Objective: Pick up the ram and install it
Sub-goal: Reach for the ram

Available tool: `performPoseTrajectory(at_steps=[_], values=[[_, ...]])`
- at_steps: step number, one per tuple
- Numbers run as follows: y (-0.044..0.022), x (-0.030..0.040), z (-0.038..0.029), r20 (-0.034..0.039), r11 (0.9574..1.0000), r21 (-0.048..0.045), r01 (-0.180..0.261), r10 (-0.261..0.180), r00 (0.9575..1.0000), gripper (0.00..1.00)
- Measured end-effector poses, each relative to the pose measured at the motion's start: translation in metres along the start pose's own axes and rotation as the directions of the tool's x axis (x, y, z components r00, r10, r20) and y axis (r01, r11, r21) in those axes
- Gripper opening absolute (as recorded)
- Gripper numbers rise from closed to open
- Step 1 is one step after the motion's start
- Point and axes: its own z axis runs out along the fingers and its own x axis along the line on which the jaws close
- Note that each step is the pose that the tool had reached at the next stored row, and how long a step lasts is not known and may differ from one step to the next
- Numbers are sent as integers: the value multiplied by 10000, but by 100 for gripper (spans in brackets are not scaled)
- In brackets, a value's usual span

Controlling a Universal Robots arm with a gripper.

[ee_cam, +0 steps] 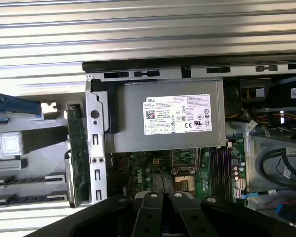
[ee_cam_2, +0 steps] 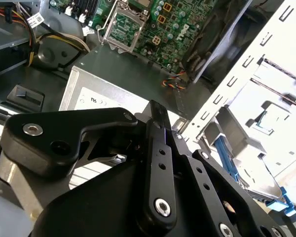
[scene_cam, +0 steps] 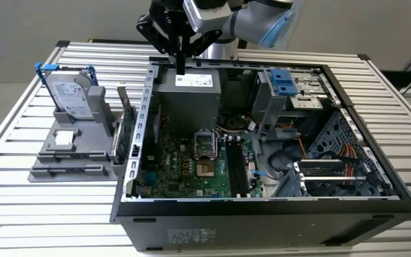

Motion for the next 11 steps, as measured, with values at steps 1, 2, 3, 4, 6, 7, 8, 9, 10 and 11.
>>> performPoseTrajectory(at_steps=[1,2,3,4,6,7,8,9,10,11], values=[[0,5,0,1,10000,-1,0,0,10000,0],[-1,15,0,1,10000,-1,1,-1,10000,0],[-2,24,0,1,10000,0,1,-1,10000,0],[-1,27,0,0,10000,0,0,0,10000,0],[-3,42,0,1,10000,-1,0,0,10000,0],[-4,55,-1,0,10000,1,-1,1,10000,0],[-5,71,-1,1,10000,-1,-1,1,10000,0],[-6,84,-2,0,10000,0,-1,1,10000,0],[-7,96,-2,0,10000,0,0,0,10000,0],[-8,111,-2,0,10000,0,-1,1,10000,0]])
